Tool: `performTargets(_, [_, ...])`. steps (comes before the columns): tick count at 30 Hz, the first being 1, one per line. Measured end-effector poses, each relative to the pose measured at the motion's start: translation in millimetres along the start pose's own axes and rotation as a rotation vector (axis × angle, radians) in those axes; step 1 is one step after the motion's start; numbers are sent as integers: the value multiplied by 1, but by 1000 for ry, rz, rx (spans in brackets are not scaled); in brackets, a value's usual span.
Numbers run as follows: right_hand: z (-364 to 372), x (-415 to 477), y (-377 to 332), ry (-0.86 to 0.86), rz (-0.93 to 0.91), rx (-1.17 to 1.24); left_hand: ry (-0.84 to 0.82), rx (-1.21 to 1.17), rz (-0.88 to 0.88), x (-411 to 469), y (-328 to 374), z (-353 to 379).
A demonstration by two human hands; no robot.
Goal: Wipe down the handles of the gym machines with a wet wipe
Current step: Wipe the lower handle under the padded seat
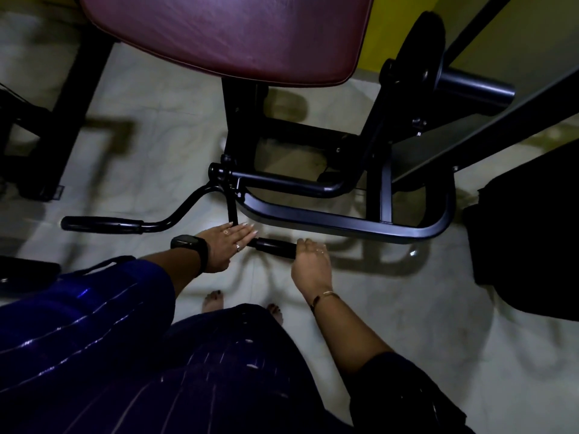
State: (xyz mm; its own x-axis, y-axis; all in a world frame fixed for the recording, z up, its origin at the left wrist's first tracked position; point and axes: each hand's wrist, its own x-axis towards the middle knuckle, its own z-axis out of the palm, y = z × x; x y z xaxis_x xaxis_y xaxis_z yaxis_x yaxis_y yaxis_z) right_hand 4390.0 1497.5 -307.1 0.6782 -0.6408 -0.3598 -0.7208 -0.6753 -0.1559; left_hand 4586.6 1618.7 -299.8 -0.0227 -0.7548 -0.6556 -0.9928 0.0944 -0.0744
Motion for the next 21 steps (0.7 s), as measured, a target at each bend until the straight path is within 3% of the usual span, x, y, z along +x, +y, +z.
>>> performTargets(5, [25, -42, -14, 36, -69, -37, 25, -29, 38, -2, -5, 3])
performTargets(11, [19, -21, -15, 35, 118, -4, 62, -106, 54, 0, -8, 7])
performTargets(16, [7, 3, -48, 0, -60, 18, 173, -222, 28, 12, -15, 2])
performTargets(19, [25, -16, -55, 84, -186, 80, 198, -238, 30, 17, -14, -3])
performTargets(21, [33, -30, -45, 134, -177, 129, 196, -221, 40, 21, -15, -4])
